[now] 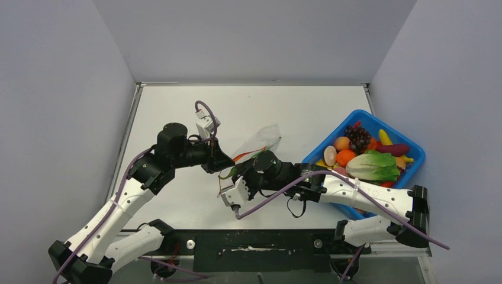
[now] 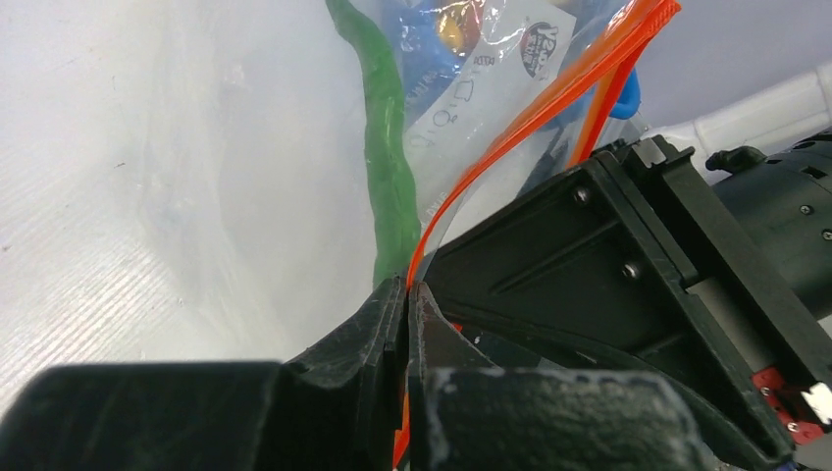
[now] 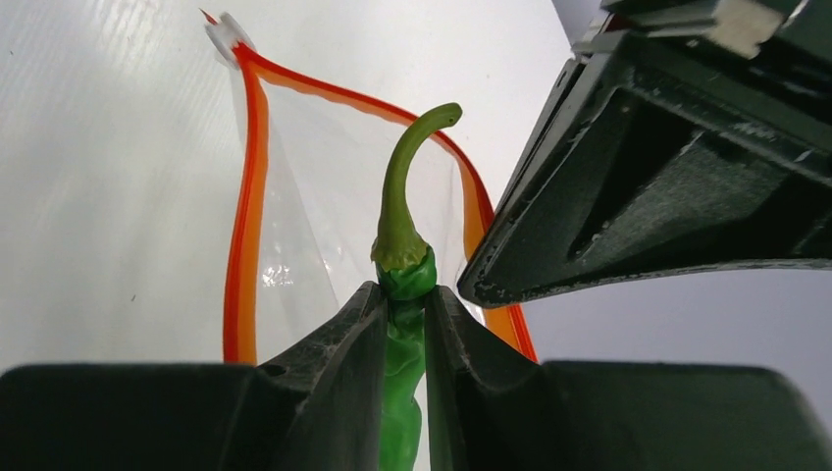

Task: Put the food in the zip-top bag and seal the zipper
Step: Place the fake vegetable in the zipper food storage bag.

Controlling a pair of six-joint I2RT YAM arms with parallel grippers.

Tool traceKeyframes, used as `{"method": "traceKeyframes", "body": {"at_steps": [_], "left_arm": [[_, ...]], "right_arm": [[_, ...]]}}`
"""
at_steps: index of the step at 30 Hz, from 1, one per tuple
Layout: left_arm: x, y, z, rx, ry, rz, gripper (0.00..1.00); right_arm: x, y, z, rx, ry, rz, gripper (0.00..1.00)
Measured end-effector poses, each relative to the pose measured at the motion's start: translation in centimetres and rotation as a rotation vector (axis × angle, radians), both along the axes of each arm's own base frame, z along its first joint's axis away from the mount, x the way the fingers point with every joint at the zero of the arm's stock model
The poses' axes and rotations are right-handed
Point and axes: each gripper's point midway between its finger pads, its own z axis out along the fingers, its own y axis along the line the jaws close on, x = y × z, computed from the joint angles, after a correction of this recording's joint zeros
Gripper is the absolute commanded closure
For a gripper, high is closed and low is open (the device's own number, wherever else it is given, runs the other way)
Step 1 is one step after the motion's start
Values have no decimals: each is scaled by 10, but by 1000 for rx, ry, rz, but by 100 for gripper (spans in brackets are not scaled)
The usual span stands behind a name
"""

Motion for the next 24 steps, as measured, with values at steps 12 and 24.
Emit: {"method": "traceKeyframes", "body": {"at_steps": [12, 24], "left_arm": [[-3, 2, -3, 13, 20, -12, 100], [-1, 3, -4, 10, 34, -6, 100]], "right_arm": [[19, -7, -30, -133, -41, -78, 86], [22, -10, -31, -141, -47, -103, 50]]}}
